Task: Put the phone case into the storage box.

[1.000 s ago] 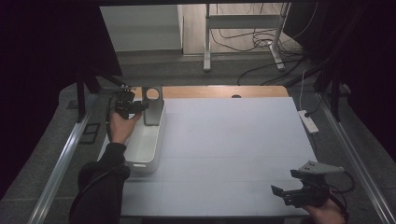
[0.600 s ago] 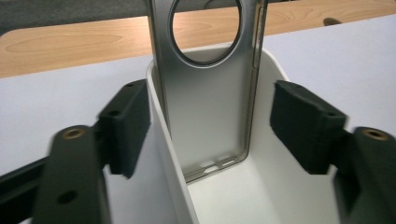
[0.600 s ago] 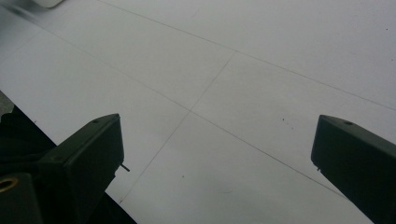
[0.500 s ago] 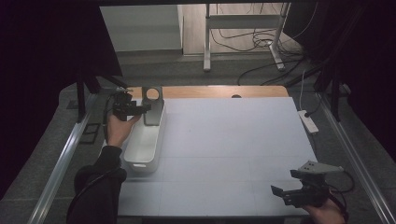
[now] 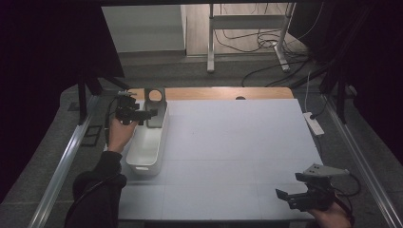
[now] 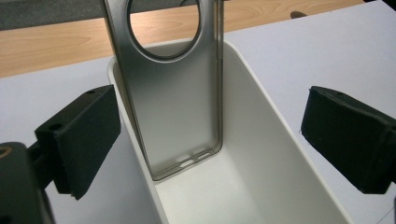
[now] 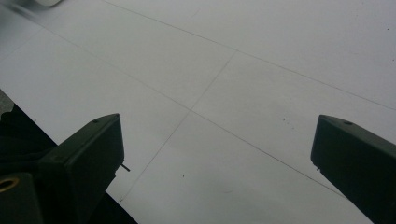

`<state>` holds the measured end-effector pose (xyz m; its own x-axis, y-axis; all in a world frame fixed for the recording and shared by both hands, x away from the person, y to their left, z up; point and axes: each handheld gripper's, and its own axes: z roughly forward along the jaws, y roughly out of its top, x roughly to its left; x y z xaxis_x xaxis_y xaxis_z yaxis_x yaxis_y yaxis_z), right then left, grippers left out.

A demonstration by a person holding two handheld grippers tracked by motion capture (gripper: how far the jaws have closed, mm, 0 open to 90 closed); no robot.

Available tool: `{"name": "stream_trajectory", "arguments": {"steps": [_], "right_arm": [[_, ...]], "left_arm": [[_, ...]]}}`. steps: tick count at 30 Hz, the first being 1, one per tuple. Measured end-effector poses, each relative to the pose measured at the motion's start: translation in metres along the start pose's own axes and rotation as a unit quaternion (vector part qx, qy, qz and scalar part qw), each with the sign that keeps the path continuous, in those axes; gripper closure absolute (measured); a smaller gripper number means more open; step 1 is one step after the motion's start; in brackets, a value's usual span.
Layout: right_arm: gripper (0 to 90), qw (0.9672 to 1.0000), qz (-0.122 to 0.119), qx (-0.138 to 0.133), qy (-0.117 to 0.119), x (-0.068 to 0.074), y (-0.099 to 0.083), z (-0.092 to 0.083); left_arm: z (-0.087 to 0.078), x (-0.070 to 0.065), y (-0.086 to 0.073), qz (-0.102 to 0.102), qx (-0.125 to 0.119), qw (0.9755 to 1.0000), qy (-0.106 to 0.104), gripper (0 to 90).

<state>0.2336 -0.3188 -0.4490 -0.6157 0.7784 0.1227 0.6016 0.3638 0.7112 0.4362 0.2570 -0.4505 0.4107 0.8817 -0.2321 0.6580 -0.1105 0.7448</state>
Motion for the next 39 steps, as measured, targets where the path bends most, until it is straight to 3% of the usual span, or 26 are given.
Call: {"name": "stream_trajectory", "arguments": {"steps": [4, 10, 18, 39], "right_arm": [[3.2, 1.0, -0.001, -0.001, 0.0, 0.0, 0.0, 0.0], [3.2, 1.0, 0.0, 0.0, 0.0, 0.0, 0.0, 0.0], [3.2, 1.0, -0.001, 0.001, 0.0, 0.001, 0.0, 0.0], [3.2, 1.0, -0.003, 0.004, 0.0, 0.001, 0.0, 0.0]], "left_arm": [[-0.002, -0.002, 0.0, 0.002, -0.003, 0.9999, -0.016, 4.4], [-0.003, -0.009, -0.002, 0.022, -0.002, 0.9993, -0.03, 2.8], [-0.008, -0.02, -0.007, 0.057, 0.001, 0.998, -0.028, 1.4], [-0.02, -0.044, -0.026, 0.089, -0.02, 0.995, -0.041, 1.2]]}}
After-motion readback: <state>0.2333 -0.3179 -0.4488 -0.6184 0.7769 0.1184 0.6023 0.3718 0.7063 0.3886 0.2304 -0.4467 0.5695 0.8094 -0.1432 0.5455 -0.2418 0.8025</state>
